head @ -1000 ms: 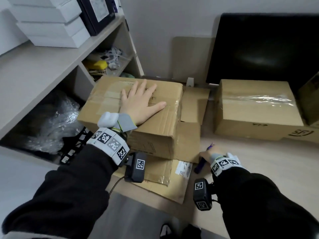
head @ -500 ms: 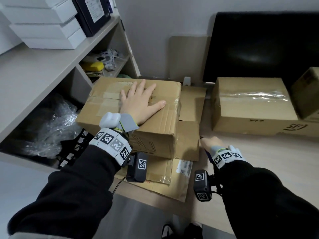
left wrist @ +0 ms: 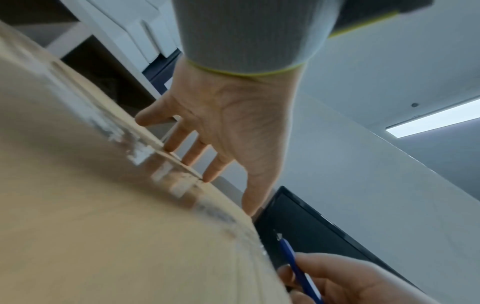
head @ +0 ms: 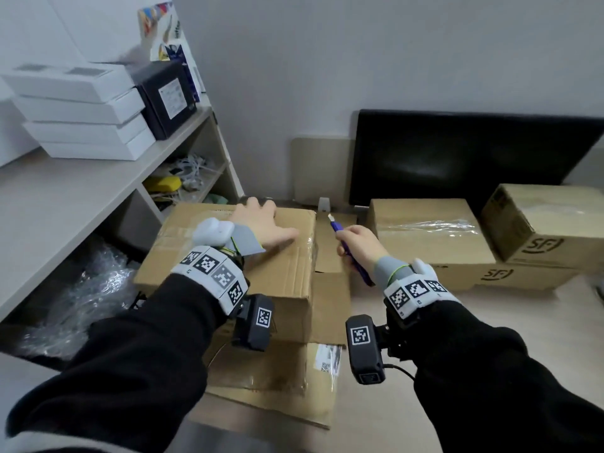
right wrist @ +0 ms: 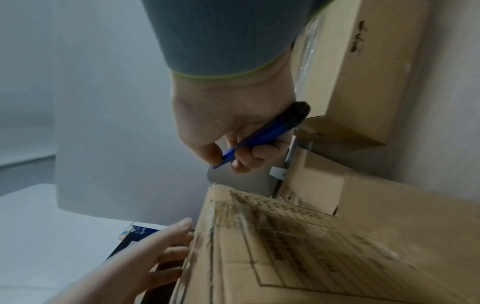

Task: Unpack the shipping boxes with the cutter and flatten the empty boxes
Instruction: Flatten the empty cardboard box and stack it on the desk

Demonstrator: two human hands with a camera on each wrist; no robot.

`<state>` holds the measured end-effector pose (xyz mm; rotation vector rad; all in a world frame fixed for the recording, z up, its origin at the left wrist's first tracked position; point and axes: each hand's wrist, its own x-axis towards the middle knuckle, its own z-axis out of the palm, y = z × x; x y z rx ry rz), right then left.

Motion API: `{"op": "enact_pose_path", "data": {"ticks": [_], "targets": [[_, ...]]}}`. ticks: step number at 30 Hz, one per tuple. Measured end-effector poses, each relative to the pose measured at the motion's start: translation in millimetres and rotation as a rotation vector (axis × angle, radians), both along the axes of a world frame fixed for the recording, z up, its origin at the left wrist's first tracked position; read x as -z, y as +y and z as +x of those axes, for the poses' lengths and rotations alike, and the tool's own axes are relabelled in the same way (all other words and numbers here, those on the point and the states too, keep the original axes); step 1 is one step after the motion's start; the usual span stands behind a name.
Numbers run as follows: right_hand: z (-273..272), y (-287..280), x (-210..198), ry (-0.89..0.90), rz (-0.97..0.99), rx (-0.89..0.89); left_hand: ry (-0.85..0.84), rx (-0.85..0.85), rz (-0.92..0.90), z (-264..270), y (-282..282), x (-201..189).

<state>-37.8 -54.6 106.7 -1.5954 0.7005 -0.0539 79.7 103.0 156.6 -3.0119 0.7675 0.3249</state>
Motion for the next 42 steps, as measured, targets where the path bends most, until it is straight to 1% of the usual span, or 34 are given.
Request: {"op": "enact_pose_path", "data": {"ticks": [3,4,6,8,10,13,15,16,18,21,24,30,37,42], "targets": [[4.3,2.6,-5.2,0.027,-0.128,-0.094,-0.007,-0.031,0.062,2.5,-19.7,-6.0],[4.6,2.5,-7.4,0.044,-0.168,-0.113,-0.006,-0.033,0.04,1.7,-26.4,-6.1],[4.5,-0.4,-10.6,0.084,-0.216,-0.119,0.026,-0.058,-0.064,-1.2,-36.2,-2.9],[3.2,-5.2,-14.5,0.11,-0.19,-0.097,0.068,-0.081,-0.153,-2.2,-42.5,4.2],[1.0,-9.7,-14.4,0.113,-0.169,-0.097,0.078,-0.08,-0.19,-2.8,-45.3,13.2],[-3.1,-12.8,-12.2,0.096,-0.158,-0.127,-0.01,-0.108,-0.182,-6.1,-46.0,24.9],[-4.4,-12.0,-13.8,0.105,-0.15,-0.168,-0.079,-0.115,-0.208,-9.0,-44.1,28.5],[-5.3,-11.4,-16.1,0.109,-0.154,-0.195,-0.093,-0.118,-0.231,-9.8,-43.9,27.5],[-6.5,-11.2,-19.8,0.104,-0.167,-0.246,-0.059,-0.13,-0.255,-7.3,-45.9,23.1],[-6.4,-9.7,-20.5,0.088,-0.141,-0.283,0.037,-0.129,-0.247,0.8,-46.6,17.5],[-4.4,-5.8,-21.4,0.069,-0.15,-0.309,0.046,-0.091,-0.242,3.4,-42.3,14.4],[-0.4,-0.5,-25.0,0.06,-0.186,-0.373,0.006,-0.072,-0.238,1.6,-39.9,24.6],[-1.0,-0.9,-25.5,0.054,-0.162,-0.404,-0.029,-0.045,-0.32,0.7,-33.0,33.3],[-5.8,-2.6,-29.5,0.061,-0.177,-0.446,-0.076,-0.026,-0.31,1.9,-34.2,43.2]]}}
